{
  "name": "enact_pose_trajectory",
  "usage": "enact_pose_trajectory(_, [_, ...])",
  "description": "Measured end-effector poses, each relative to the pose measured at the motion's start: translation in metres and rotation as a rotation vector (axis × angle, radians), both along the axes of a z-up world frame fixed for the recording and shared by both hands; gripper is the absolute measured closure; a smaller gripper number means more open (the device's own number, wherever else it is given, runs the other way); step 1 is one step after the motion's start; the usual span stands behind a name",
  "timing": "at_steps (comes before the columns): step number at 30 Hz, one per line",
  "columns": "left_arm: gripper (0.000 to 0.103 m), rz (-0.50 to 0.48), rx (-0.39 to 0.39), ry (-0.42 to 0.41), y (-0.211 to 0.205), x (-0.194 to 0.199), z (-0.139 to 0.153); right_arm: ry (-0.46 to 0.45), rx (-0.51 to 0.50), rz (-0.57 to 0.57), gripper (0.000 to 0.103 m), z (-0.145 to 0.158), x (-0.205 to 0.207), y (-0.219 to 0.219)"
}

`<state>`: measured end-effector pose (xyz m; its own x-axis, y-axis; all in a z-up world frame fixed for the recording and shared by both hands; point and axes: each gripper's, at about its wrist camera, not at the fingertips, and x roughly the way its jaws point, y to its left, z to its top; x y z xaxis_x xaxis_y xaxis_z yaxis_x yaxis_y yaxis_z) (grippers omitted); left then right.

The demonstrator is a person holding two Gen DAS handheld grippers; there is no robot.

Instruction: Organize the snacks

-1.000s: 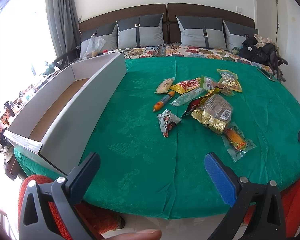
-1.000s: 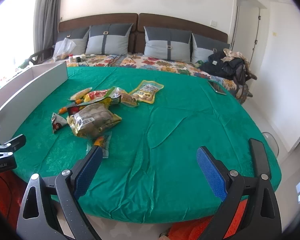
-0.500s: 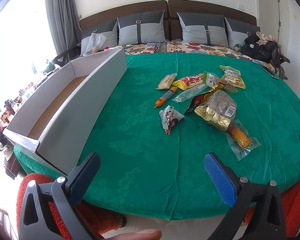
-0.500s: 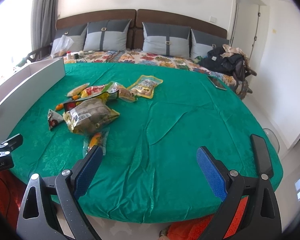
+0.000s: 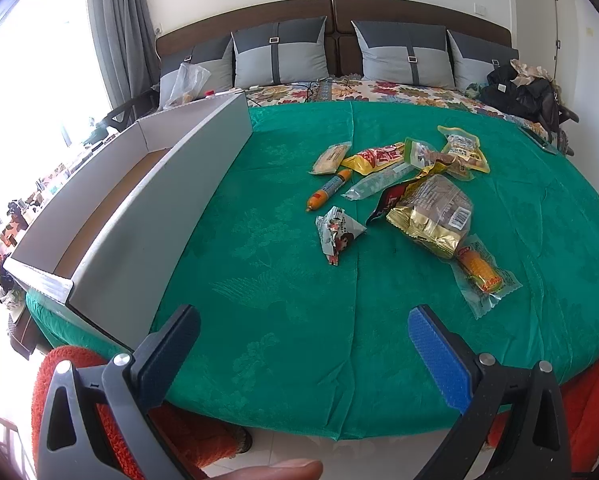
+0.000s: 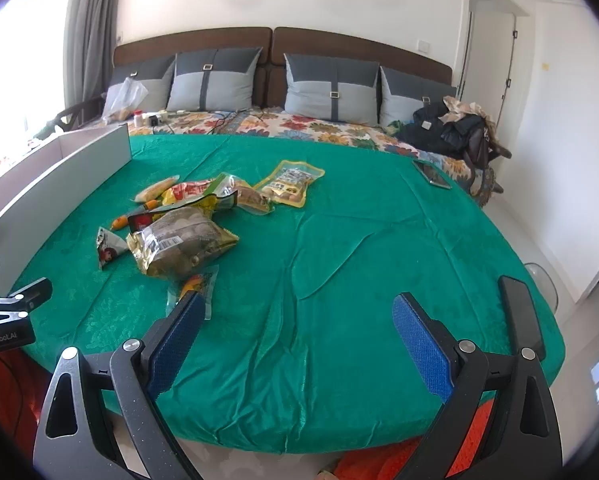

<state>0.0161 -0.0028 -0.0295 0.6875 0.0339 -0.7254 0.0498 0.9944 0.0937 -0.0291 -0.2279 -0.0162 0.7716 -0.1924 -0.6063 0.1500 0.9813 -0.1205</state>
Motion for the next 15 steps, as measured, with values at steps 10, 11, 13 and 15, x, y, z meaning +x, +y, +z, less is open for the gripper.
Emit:
enact_pose_trajectory(10, [0.0, -0.005, 0.007, 0.019, -0.003, 0.002, -0.006, 0.005, 0.002, -0.007, 0.006, 0.006, 0.007, -0.005])
enact_pose_trajectory(11, [0.0, -0.004, 0.006, 0.024, -0.003, 0.002, -0.007, 0.005, 0.004, -0.006, 0.006, 0.007, 0.009, -0.007])
enact_pose_trajectory(13, [0.0, -0.001, -0.009, 0.036, -0.002, 0.004, -0.009, 0.006, 0.004, -0.006, 0.006, 0.007, 0.01, -0.007])
enact_pose_trajectory(15, [0.0, 0.003, -0.027, 0.05, -0.001, 0.006, -0.012, 0.006, 0.003, -0.006, 0.006, 0.007, 0.01, -0.006])
